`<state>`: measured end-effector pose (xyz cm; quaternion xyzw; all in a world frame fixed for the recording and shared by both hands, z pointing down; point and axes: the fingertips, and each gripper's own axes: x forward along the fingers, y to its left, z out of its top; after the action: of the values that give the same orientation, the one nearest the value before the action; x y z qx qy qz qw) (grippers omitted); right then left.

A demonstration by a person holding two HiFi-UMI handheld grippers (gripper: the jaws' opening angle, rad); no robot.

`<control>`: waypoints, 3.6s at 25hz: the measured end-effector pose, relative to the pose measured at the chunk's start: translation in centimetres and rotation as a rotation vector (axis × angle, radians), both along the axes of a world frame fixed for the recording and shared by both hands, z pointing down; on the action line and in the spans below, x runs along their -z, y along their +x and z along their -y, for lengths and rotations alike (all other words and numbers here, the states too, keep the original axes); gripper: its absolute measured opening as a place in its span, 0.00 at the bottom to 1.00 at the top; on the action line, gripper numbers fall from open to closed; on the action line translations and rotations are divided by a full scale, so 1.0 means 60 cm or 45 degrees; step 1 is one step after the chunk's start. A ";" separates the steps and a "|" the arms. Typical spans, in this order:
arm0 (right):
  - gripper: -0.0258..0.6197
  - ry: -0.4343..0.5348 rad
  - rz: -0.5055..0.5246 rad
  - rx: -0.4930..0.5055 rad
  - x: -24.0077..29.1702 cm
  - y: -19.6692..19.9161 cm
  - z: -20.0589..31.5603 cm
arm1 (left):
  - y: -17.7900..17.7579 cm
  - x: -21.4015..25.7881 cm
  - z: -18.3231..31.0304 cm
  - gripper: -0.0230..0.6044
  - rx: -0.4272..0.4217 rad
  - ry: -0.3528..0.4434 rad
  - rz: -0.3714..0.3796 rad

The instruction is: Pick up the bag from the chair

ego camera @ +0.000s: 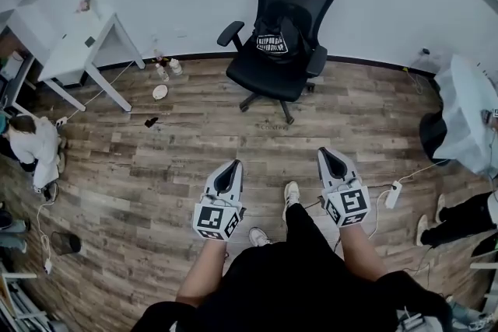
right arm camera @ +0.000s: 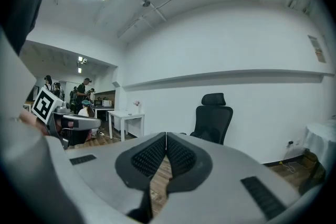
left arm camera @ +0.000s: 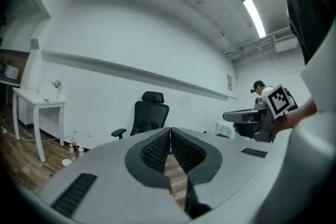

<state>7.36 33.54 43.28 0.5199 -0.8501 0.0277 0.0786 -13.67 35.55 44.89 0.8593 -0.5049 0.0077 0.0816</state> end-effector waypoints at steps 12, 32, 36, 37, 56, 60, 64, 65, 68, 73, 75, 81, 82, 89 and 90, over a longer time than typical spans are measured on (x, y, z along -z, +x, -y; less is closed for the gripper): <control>0.07 -0.015 0.031 0.087 -0.017 -0.043 0.147 | 0.009 0.002 0.117 0.07 -0.060 -0.013 0.061; 0.07 -0.075 0.028 0.230 -0.053 0.033 0.393 | 0.098 0.010 0.374 0.07 -0.072 -0.073 0.097; 0.07 -0.088 0.004 0.256 -0.058 0.021 0.422 | 0.095 0.017 0.418 0.07 -0.082 -0.049 0.081; 0.07 -0.091 0.001 0.256 -0.059 0.017 0.430 | 0.091 0.016 0.428 0.07 -0.082 -0.048 0.077; 0.07 -0.113 -0.056 0.133 -0.050 -0.150 0.669 | -0.030 0.033 0.675 0.07 -0.279 -0.041 0.017; 0.07 -0.136 -0.054 0.096 -0.052 -0.168 0.690 | -0.043 0.024 0.700 0.07 -0.329 -0.061 0.012; 0.07 -0.167 -0.066 0.092 -0.060 -0.178 0.704 | -0.046 0.007 0.720 0.07 -0.347 -0.105 -0.037; 0.07 -0.179 -0.068 0.100 -0.063 -0.180 0.707 | -0.045 0.005 0.723 0.07 -0.354 -0.120 -0.071; 0.07 -0.225 -0.071 0.146 -0.076 -0.191 0.717 | -0.041 0.001 0.739 0.07 -0.367 -0.135 -0.126; 0.07 -0.238 -0.059 0.151 -0.088 -0.191 0.746 | -0.041 -0.010 0.777 0.07 -0.349 -0.137 -0.104; 0.07 -0.235 -0.041 0.140 -0.090 -0.184 0.768 | -0.039 -0.015 0.798 0.07 -0.342 -0.142 -0.088; 0.07 -0.248 0.019 0.122 -0.106 -0.151 0.857 | -0.010 -0.017 0.886 0.07 -0.327 -0.140 -0.051; 0.07 -0.253 0.028 0.124 -0.109 -0.148 0.874 | -0.004 -0.016 0.903 0.07 -0.327 -0.139 -0.043; 0.07 -0.282 0.075 0.173 -0.127 -0.113 0.995 | 0.043 -0.042 1.025 0.07 -0.297 -0.169 -0.001; 0.07 -0.297 0.081 0.182 -0.132 -0.107 1.007 | 0.050 -0.046 1.038 0.07 -0.291 -0.177 0.006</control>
<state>0.97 -26.87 51.23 0.4441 -0.8781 0.1370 0.1134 -10.67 -26.73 47.68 0.9035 -0.4021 0.0539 0.1382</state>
